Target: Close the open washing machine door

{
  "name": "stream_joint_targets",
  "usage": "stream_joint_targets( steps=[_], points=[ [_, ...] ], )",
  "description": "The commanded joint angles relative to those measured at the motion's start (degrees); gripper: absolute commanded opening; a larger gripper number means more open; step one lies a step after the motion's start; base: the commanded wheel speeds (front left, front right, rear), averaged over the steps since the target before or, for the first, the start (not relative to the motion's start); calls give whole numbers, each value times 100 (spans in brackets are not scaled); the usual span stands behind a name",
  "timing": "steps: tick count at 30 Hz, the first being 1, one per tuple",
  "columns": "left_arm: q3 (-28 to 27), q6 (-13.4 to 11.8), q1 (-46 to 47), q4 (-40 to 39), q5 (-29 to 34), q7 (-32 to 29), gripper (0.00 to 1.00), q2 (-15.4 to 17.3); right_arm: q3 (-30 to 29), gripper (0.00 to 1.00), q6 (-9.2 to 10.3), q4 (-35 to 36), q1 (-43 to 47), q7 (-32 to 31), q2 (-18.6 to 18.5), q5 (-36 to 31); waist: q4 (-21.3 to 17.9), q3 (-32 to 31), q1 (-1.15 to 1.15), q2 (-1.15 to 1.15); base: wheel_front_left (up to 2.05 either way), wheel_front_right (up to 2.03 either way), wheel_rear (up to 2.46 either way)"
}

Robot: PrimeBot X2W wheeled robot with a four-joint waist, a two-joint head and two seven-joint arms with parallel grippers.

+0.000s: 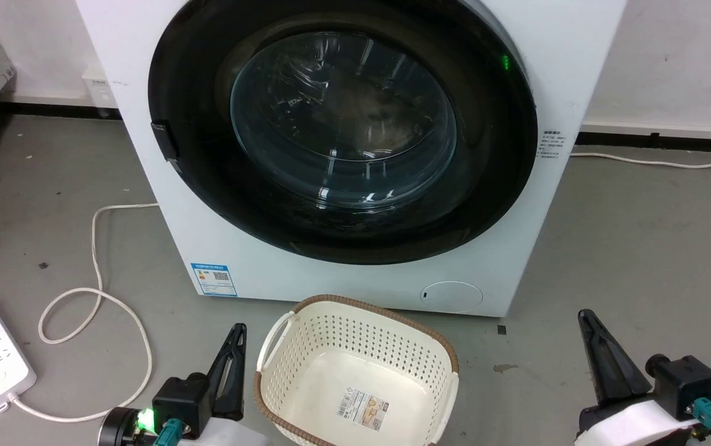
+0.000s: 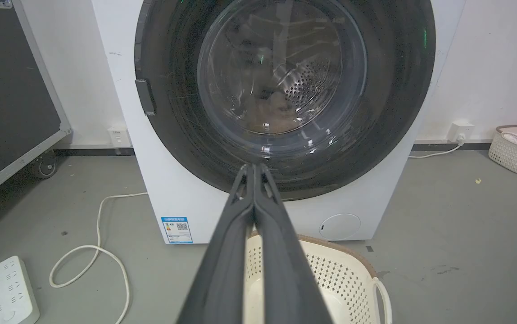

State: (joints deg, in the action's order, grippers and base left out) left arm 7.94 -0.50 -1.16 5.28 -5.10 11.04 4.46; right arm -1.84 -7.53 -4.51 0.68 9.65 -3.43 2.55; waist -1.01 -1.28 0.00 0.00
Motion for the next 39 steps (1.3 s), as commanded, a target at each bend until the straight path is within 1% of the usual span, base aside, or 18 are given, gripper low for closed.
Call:
stream_joint_targets(
  steps=[1, 39],
  points=[
    [-42, 7, 29, -31, 53, -27, 0, -10, 5, 0, 1, 51, -18, -35, 15, -30, 1, 2, 0, 0, 0, 0, 0],
    [-353, 25, 65, -236, 242, -472, 0, -71, 79, 0, 2, 217, -38, -419, 32, -123, 42, 54, 0, 0, 0, 0, 0]
  ],
)
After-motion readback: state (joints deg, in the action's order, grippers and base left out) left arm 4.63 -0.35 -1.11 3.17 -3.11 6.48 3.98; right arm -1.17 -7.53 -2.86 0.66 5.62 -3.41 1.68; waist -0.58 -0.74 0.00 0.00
